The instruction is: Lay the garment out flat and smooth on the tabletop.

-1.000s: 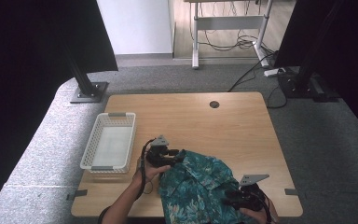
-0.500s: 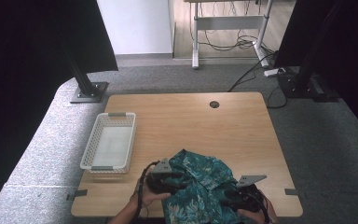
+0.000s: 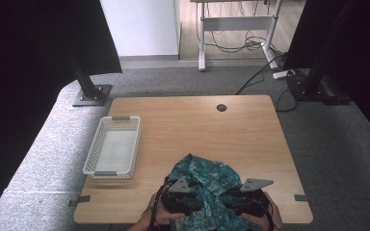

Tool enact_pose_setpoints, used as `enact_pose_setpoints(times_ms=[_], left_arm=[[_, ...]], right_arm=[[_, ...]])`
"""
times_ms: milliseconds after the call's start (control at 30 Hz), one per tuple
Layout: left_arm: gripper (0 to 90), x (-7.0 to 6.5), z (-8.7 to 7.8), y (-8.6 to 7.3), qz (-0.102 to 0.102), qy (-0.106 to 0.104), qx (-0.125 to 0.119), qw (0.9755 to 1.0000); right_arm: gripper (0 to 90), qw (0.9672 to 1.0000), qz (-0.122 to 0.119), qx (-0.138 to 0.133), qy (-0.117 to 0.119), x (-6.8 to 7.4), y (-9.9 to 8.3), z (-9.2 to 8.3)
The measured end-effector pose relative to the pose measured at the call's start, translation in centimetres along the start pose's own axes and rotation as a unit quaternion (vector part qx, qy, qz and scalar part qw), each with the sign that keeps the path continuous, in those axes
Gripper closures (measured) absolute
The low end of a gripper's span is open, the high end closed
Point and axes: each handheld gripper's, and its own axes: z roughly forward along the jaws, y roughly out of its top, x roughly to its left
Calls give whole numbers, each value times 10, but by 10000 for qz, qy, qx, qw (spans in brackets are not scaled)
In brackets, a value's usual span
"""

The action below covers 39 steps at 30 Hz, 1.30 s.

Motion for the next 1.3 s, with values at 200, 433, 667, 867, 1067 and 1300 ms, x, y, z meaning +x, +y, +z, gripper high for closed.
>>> enact_pose_setpoints(times_ms=[200,433,667,867,1067,1300], left_arm=[[474,2,0,-6,-72,-26,21,10000],[458,-1,1,-13,-96,-22,79,9999],[440,-3,1,-16,-110,21,53,9999],[441,-3,-1,-20,-192,-2,-30,9998],[444,-1,-3,-22,-206,-17,-65,9998],[444,-1,-3,-23,-215,-25,-88,9997]], right_arm=[[482,9999,24,-89,-89,-3,2,-1],[471,9998,17,-144,-167,-4,5,-2],[444,9991,-181,-112,-358,-5,7,0],[422,9981,-344,-91,-498,-3,12,7],[347,9969,-513,3,-603,1,17,17],[330,9920,-898,-158,-878,12,27,16]])
